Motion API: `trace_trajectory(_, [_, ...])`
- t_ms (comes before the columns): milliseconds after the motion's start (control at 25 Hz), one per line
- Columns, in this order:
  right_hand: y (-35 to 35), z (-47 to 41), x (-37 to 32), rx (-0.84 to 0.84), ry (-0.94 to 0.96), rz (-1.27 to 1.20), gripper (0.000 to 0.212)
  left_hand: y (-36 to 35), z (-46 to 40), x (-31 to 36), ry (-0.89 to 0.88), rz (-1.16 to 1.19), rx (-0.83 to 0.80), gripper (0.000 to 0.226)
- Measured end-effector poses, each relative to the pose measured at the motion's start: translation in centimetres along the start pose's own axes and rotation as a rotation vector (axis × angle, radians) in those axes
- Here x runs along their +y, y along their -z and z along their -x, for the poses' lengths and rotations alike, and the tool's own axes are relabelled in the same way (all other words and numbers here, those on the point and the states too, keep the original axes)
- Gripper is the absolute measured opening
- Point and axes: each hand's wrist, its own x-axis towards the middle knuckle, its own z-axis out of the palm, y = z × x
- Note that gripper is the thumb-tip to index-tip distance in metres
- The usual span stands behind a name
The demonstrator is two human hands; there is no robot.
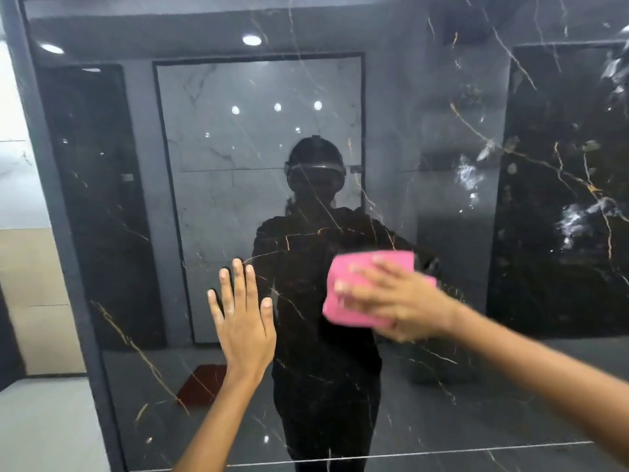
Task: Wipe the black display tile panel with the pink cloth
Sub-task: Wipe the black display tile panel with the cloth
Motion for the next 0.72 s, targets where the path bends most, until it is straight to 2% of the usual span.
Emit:
trace_trajectory(120, [3.0, -1.3, 8.4, 0.215, -0.401, 0.003, 0.062, -0.3, 0.0, 0.0, 0.000, -0.010, 0.019, 0.058])
trace_trajectory(200, [2.7, -1.3, 7.5, 0.264, -0.541, -0.042, 0.058, -0.2, 0.2, 0.0, -0.008, -0.013, 0.019, 0.058])
trace_trajectory(240, [1.5, -0.7, 4.7, 0.239, -0.518, -0.059, 0.057, -0.1, 0.2, -0.1, -0.013, -0.014, 0.012, 0.058])
trace_trajectory(280, [0.1, 0.4, 0.8, 0.170, -0.415, -0.080, 0.058, -0.1, 0.2, -0.2, -0.017, -0.015, 0.004, 0.058])
trace_trajectory(360, [-2.2, 3.7, -6.6, -0.050, -0.085, -0.073, 0.067, 0.0, 0.0, -0.2, -0.021, -0.018, -0.004, 0.057])
trace_trajectory(400, [-2.5, 5.3, -8.6, -0.152, 0.036, -0.056, 0.073, 0.0, -0.1, -0.2, -0.020, -0.019, -0.003, 0.057])
trace_trajectory(440, [-2.4, 6.4, -8.8, -0.180, 0.076, -0.047, 0.077, 0.0, -0.1, -0.2, -0.019, -0.020, 0.001, 0.057])
trace_trajectory(480, [-1.9, 6.7, -7.4, -0.142, 0.027, -0.042, 0.079, -0.1, 0.0, -0.2, -0.017, -0.026, 0.007, 0.057])
trace_trajectory(640, [1.7, 1.4, 3.1, 0.197, -0.570, -0.027, 0.062, -0.2, 0.1, -0.1, -0.018, -0.033, 0.034, 0.057])
trace_trajectory(680, [1.8, -0.8, 3.6, 0.244, -0.639, -0.072, 0.059, -0.2, 0.1, -0.1, -0.021, -0.027, 0.034, 0.057])
trace_trajectory(720, [0.9, -2.5, 2.6, 0.268, -0.629, -0.106, 0.058, -0.2, 0.1, -0.2, -0.021, -0.024, 0.032, 0.057])
